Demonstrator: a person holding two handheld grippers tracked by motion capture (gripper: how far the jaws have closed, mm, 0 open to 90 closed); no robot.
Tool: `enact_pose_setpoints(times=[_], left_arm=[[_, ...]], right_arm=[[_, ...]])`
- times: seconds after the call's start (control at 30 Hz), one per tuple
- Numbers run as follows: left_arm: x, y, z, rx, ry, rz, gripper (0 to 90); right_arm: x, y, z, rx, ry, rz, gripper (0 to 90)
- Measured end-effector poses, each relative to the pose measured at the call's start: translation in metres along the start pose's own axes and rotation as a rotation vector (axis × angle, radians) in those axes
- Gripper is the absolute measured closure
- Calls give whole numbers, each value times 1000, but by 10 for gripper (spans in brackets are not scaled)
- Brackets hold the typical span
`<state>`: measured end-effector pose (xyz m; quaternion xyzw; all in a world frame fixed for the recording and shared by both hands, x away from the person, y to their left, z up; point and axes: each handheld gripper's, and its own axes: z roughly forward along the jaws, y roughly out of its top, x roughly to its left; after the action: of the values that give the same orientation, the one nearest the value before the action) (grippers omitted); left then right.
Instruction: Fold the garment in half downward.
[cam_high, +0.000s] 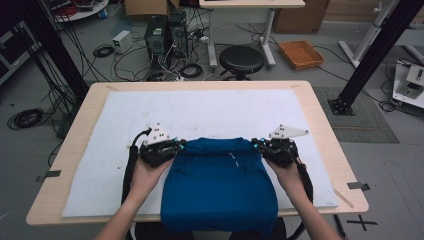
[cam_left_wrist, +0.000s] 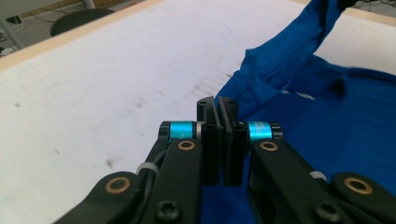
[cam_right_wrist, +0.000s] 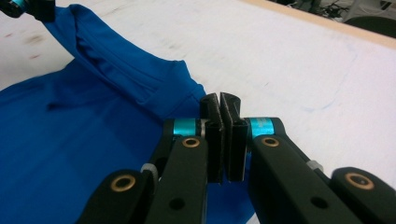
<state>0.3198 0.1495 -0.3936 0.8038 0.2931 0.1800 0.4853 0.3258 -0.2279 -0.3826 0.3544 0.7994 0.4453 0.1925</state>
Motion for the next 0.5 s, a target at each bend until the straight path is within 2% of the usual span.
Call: enact_pose_setpoints(times=[0.07, 0.1, 0.17, 0.27, 0.37, 0.5], left_arm=[[-13, -8, -7, 10, -5, 29, 878], [-19, -12, -11, 11, -10, 47, 878], [-30, -19, -18, 16, -14, 66, 879], [-42, -28, -26, 16, -25, 85, 878], [-53, -36, -32, 30, -27, 131, 878], [-66, -49, -36, 51, -43, 162, 878]], right_arm=[[15, -14, -12, -1, 6, -10, 891], [15, -14, -12, -1, 6, -10, 891], [24, -22, -19, -6, 15, -22, 891], [37, -34, -28, 5, 21, -34, 891], [50, -45, -35, 17, 21, -71, 891], [64, -62, -47, 28, 25, -101, 891]])
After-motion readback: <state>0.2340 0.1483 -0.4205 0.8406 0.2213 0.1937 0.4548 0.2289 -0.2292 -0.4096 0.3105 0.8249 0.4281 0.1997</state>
